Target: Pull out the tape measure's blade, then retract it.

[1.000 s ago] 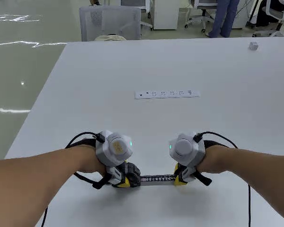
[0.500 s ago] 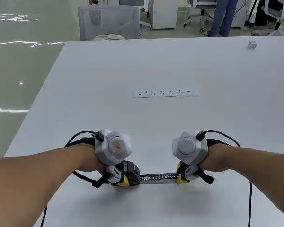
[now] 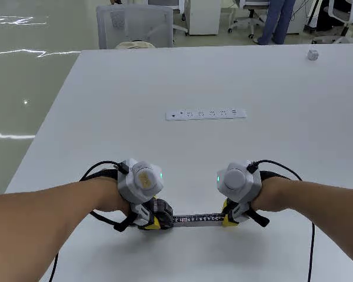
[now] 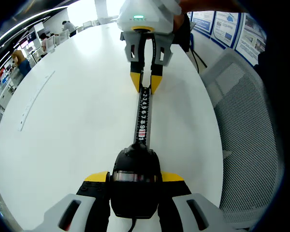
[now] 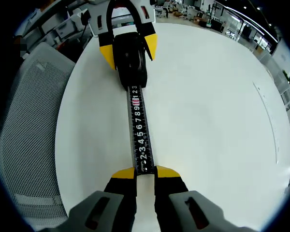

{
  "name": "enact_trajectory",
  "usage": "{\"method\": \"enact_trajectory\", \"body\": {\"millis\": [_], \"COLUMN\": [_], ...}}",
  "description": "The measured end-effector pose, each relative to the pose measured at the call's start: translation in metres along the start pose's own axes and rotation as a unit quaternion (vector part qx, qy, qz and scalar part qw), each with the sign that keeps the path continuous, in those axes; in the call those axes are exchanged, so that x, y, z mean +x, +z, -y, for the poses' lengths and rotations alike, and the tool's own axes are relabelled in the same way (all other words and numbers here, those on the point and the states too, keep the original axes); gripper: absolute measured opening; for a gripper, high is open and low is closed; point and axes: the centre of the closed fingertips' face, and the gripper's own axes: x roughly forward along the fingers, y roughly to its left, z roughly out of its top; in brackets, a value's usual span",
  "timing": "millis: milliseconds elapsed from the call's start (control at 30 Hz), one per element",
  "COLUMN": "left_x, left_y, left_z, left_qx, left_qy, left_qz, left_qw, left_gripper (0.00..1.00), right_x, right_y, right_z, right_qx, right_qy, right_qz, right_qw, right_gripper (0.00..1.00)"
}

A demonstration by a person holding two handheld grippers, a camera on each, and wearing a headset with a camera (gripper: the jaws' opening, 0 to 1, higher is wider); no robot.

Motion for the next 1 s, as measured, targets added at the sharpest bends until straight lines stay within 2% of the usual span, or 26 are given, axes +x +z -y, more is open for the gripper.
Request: {"method": "enact_trajectory", "body": {"millis": [1000], "left_x": [0.000], "left_y": [0.000], "left_z": [-0.001], "left_qx": [-0.003], "left_qy": [0.001], "left_qz": [0.002], "left_qw": [1.0000], "left_gripper": [0.35], "right_x": [-0.006], "right_y": [-0.017], "right_z": [0.002], "right_qx": [0.013], "right_qy": [-0.003], "right_qz": [0.001], "right_qw": [0.9999], "right_gripper": [0.12]}}
